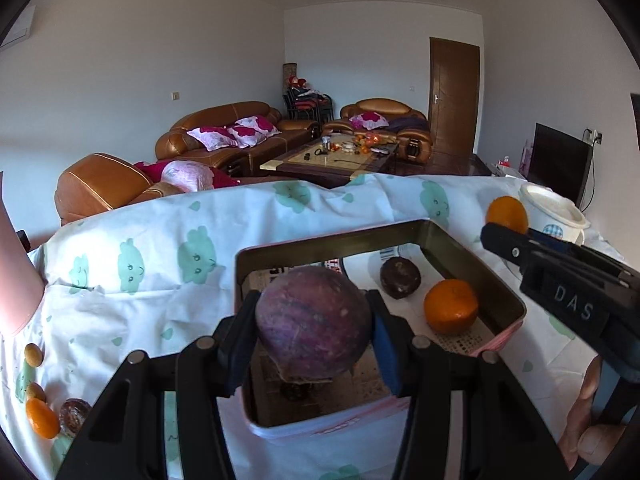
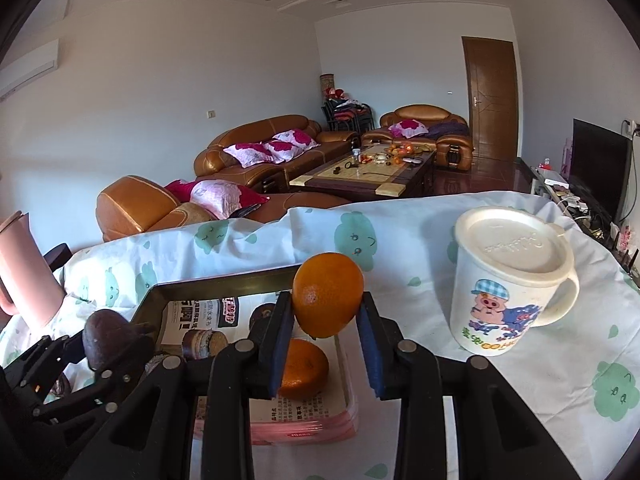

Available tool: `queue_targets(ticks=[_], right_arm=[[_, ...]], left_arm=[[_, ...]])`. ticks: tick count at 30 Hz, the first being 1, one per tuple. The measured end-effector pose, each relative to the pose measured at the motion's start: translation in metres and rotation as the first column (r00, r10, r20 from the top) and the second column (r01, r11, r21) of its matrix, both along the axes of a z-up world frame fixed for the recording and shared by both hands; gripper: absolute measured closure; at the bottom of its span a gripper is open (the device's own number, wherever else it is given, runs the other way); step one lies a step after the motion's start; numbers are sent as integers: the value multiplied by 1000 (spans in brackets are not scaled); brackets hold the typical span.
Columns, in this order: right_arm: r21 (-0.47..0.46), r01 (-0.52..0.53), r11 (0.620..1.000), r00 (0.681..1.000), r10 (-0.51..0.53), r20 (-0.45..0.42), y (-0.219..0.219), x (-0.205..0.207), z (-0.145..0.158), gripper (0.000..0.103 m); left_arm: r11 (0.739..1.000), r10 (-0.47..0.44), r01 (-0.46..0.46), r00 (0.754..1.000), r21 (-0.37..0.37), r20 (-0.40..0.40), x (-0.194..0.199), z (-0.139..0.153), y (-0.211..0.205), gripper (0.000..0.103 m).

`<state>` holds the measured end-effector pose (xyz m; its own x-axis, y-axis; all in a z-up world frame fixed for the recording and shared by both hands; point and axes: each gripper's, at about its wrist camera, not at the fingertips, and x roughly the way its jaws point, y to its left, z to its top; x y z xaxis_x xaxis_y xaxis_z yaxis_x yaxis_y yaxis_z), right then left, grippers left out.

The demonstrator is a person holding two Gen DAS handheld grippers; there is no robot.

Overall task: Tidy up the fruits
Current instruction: 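Carry the orange and passion fruit over the pink tin and release them, then move both open tools toward the loose fruit beside the pink kettle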

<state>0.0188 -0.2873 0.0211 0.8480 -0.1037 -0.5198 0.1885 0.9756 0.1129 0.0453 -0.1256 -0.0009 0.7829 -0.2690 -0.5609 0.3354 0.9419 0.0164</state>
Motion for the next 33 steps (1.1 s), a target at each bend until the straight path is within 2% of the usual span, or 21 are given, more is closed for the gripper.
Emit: queue_targets(ticks=[5,10,18,19,21,23,25,26,27,29,33], right_arm=[[13,-92,996,995,92,-34,10,20,-9,69],[5,-150,989,984,150,-92,22,32,-21,69],[150,-187,971,973,204,-107,12,36,-30,65],[164,-190,968,973,208,-98,11,35,-29,63],[180,-191,965,976,205,-65,9,30,-25,57],[178,-186,966,981,194,-23,8,23,-18,44],[174,-165,971,986,162,32,4,15,-10,40],[172,-150,974,988,141,60,1,10,-6,38],[169,-128,977,990,115,84,-2,6,-2,36],[155,-77,985,992,59,116,-6,-1,1,25],[125,-16,992,992,1,123,-8,-4,3,25]], left_arm=[[999,13,-11,999,36,-39,9,-8,-15,49],[999,34,-31,998,37,-60,11,-9,-15,49],[999,27,-25,999,46,-40,7,-7,-17,48],[999,26,-25,999,47,-32,6,-6,-18,46],[998,30,-29,999,53,-13,4,-5,-18,34],[998,38,-38,999,55,11,1,-3,-18,25],[998,39,-41,998,50,44,-5,1,-15,13],[998,44,-47,997,51,64,-9,3,-13,3],[997,54,-60,994,55,91,-13,5,-11,0],[996,68,-76,988,54,136,-19,9,-7,0],[995,90,-95,987,29,133,-21,13,4,0]])
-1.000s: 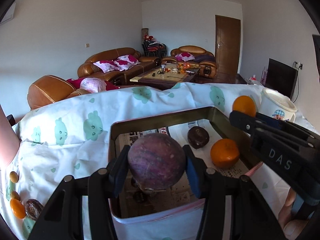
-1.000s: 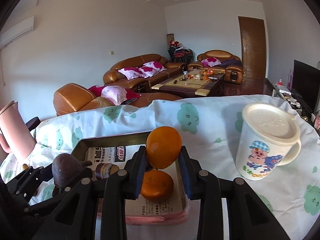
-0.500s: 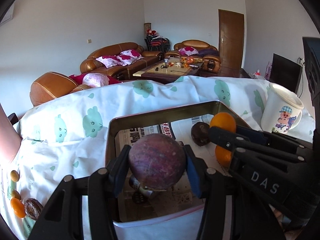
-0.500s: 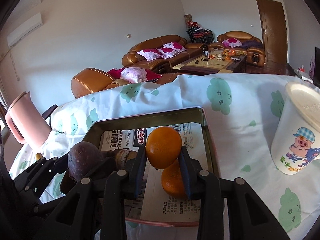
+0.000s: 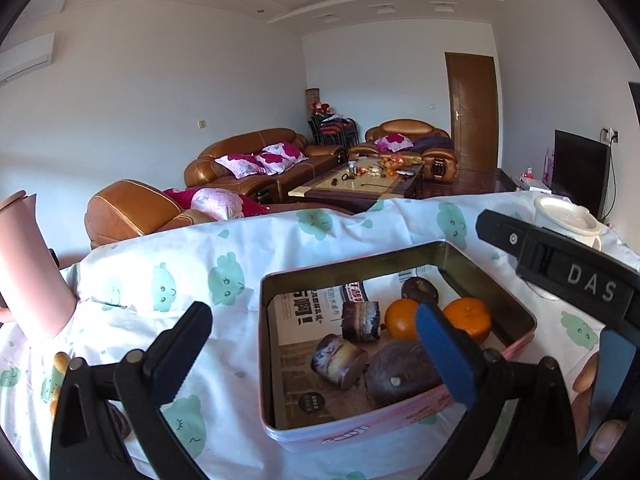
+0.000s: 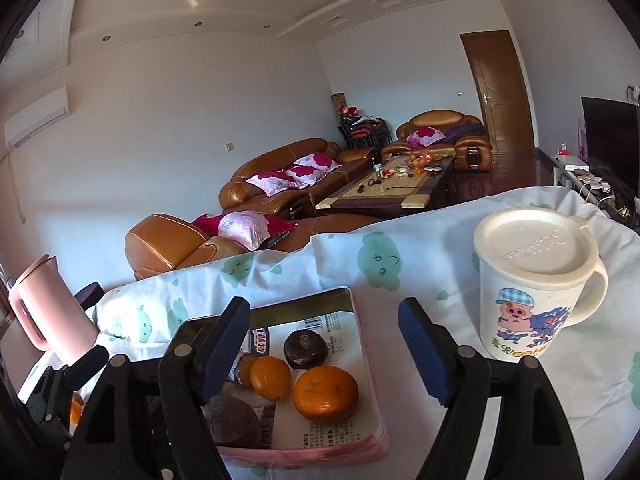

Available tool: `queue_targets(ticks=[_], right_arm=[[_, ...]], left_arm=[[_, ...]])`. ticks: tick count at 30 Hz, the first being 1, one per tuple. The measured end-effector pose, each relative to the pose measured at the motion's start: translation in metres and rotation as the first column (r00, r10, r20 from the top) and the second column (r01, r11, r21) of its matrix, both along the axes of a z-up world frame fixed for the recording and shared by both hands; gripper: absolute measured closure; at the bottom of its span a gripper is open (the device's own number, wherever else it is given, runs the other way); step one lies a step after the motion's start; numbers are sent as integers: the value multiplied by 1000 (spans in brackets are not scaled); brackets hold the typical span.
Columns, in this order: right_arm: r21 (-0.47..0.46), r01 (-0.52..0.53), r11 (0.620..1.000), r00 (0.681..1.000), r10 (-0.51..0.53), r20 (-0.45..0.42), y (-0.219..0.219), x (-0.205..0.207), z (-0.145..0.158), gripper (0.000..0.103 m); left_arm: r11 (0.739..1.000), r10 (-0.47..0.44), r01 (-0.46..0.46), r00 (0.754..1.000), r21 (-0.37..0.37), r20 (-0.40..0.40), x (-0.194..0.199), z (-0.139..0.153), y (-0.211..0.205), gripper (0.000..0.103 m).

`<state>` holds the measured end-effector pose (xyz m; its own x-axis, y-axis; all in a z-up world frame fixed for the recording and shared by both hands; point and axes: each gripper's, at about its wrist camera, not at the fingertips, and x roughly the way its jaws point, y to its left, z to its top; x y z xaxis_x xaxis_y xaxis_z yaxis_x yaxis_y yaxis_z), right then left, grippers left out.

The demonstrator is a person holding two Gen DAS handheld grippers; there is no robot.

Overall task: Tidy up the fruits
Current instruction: 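Move both open tools toward the loose fruit beside the pink kettle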

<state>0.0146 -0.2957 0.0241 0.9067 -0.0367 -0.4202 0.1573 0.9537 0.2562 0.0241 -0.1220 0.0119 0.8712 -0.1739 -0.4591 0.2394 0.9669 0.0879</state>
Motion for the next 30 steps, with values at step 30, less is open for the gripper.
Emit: queue_targets(ticks=[30], right_arm=[[-95,109,989,994,-107,27,35,-45,-7,25]], left_arm=[[998,59,-60,998,-20,-35,-22,-7,57,0]])
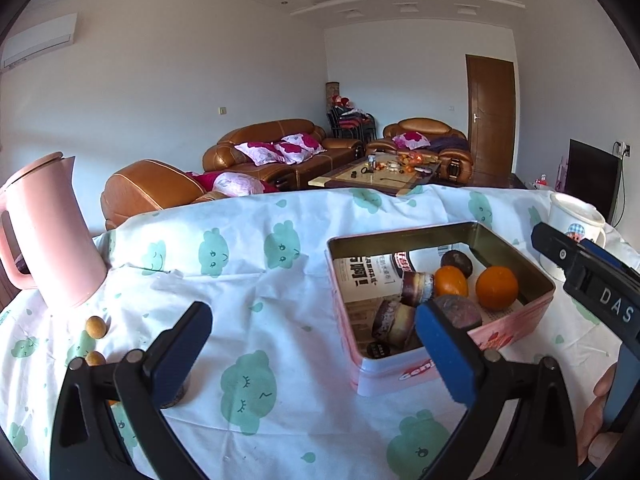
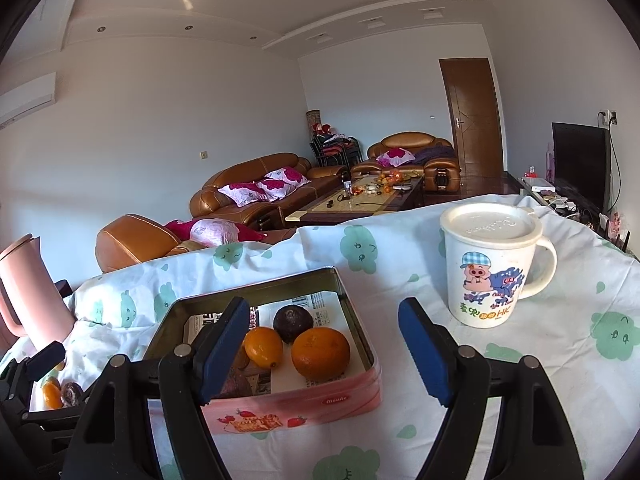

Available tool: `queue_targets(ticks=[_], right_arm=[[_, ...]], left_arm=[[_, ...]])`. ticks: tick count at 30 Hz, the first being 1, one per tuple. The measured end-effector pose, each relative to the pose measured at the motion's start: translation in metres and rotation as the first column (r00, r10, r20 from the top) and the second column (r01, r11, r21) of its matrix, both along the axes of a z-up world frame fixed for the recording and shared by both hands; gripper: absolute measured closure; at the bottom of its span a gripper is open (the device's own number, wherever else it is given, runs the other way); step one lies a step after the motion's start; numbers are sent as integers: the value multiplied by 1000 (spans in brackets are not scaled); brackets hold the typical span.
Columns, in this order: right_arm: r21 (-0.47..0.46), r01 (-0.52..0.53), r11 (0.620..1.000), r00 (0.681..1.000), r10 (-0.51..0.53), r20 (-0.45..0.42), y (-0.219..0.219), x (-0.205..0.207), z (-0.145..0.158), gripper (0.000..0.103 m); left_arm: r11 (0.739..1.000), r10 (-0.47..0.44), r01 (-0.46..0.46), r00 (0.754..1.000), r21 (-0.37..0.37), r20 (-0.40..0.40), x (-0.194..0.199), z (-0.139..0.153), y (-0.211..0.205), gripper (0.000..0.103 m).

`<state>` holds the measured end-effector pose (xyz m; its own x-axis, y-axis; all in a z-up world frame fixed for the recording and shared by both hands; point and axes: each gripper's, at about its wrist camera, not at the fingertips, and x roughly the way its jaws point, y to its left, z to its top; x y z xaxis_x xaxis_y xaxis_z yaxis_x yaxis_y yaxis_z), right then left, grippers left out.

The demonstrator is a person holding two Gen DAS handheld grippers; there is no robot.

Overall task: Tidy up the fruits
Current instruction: 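Move both open tools toward the loose fruit beside the pink kettle, then grasp a dark mangosteen with the right tool while the left grasps a small orange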

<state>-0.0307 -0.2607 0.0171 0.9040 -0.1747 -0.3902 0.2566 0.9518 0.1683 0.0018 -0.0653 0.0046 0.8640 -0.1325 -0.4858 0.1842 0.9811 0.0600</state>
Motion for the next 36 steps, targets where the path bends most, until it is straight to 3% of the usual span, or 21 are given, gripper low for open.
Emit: queue_targets(ticks=[11,21,25,28,33,36], right_arm=[[5,-81,997,996,81,-40,46,-5,-4,25],[-23,-278,960,956,274,-100,130,9,-11,25],[-17,-384,923,914,378,-151,167,23,-16,25],[16,-478,878,857,471,-210,196,37,-24,25],[75,-581,811,745,566,-352,241,65,-46,25],[94,-619,780,707,605,-366,257,73,-50,28]], left_arm=[[999,35,-35,997,-6,-72,3,-7,55,0],[986,165,-163,973,23,-159,14,-19,135,0],[969,245,-244,948,28,-203,19,-22,172,0],[949,306,-316,923,-5,-235,26,-22,203,0],[887,432,-459,865,-54,-256,30,-21,250,0],[859,478,-508,842,-68,-250,30,-19,264,1]])
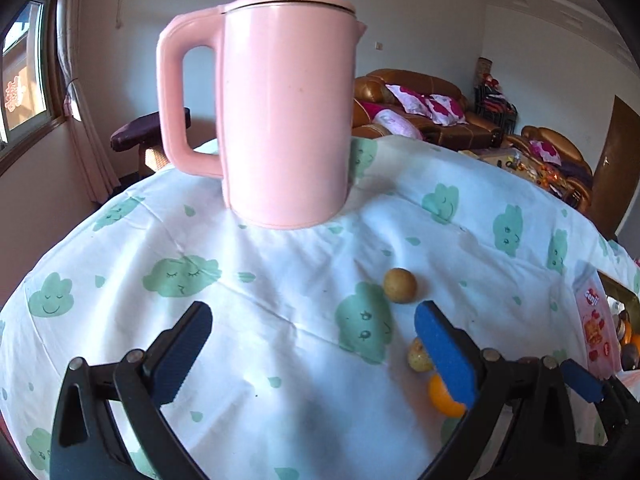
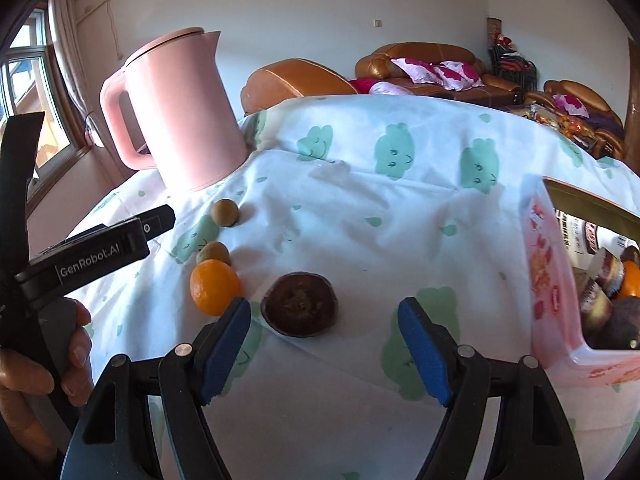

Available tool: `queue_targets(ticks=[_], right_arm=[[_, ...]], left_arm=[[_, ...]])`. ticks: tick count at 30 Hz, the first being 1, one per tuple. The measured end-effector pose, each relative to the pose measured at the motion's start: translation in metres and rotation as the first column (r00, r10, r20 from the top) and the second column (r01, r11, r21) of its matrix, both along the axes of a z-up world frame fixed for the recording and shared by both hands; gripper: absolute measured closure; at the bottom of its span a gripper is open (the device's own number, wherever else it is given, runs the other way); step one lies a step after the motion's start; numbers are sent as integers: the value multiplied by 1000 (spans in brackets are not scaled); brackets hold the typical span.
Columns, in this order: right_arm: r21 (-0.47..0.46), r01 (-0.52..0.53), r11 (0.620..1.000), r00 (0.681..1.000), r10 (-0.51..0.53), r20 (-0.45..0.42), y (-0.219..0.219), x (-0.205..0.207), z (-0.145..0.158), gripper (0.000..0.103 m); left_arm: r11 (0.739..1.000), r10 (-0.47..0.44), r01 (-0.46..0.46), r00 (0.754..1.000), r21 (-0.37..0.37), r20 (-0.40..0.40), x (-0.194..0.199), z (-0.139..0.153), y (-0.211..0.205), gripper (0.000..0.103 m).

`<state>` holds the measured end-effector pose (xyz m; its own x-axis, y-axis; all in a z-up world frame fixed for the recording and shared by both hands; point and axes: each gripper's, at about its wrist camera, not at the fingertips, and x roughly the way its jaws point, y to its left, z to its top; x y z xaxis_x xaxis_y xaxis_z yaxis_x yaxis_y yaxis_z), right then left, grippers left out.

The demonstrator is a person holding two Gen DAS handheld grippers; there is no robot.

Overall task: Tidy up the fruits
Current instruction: 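Grasp a dark mangosteen with the right tool while the left grasps a small orange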

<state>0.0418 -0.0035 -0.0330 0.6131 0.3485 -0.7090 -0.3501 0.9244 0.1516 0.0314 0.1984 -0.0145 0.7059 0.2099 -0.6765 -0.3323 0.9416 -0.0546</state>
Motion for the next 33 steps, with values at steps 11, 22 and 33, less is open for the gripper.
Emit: queue_targets(ticks=[11,22,33], right_arm=[[-120,-4,993,999,-1,-44,19,6,-10,56],[-29,111,993,993,-111,28,-32,-17,7,56],[-13,117,993,992,-117,36,-34,-20,8,56]], left_arm=[[973,-161,147,984,-175,-71,2,-13,-25,17],[961,-250,235,964,-143,-96,9,-24,-74,21],[919,-313,292,949,-264,-42,7,-33,-61,66]])
